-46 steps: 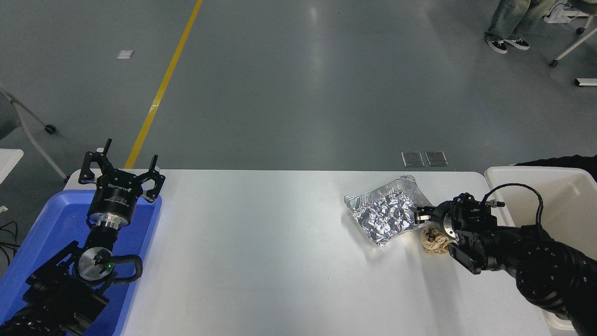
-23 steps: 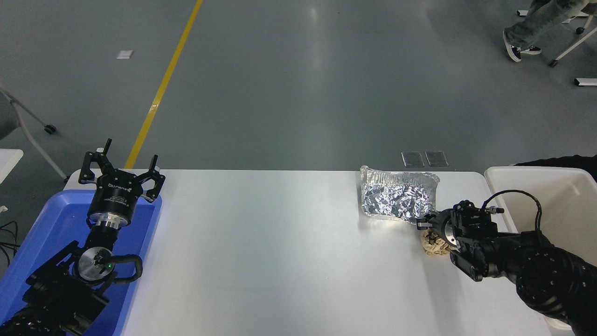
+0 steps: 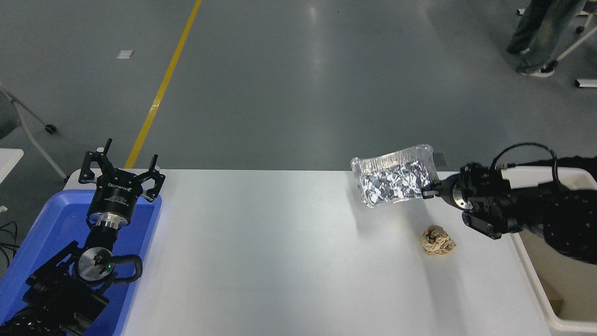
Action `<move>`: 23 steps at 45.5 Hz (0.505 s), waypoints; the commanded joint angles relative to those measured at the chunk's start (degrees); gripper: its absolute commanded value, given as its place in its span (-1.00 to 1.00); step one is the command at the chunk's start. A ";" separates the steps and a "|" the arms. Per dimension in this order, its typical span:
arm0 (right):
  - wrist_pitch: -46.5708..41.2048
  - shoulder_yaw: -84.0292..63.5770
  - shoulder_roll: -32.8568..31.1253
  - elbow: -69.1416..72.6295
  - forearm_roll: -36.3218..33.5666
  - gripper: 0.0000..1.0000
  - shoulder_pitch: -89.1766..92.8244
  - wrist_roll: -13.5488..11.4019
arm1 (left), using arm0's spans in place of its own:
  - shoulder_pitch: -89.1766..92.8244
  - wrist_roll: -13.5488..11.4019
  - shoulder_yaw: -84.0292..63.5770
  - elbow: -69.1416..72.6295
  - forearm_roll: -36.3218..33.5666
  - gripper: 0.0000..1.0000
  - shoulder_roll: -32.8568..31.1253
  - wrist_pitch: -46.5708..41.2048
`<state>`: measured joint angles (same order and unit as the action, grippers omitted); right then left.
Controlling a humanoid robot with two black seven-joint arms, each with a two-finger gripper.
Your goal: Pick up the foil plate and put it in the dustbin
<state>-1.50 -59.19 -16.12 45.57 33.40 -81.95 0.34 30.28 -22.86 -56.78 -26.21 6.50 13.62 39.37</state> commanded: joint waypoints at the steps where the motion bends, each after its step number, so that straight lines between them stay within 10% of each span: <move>1: -13.33 -1.19 -9.88 20.16 -3.68 -1.00 -21.12 0.10 | -0.04 0.01 0.00 0.02 0.00 1.00 0.00 0.00; 23: -42.96 -1.71 -15.60 31.07 -13.36 -1.00 -55.33 0.01 | -0.04 0.01 0.09 0.02 0.00 1.00 0.00 0.00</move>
<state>-31.66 -60.74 -29.98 72.75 22.28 -122.47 0.36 30.24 -22.85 -56.72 -26.21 6.49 13.63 39.37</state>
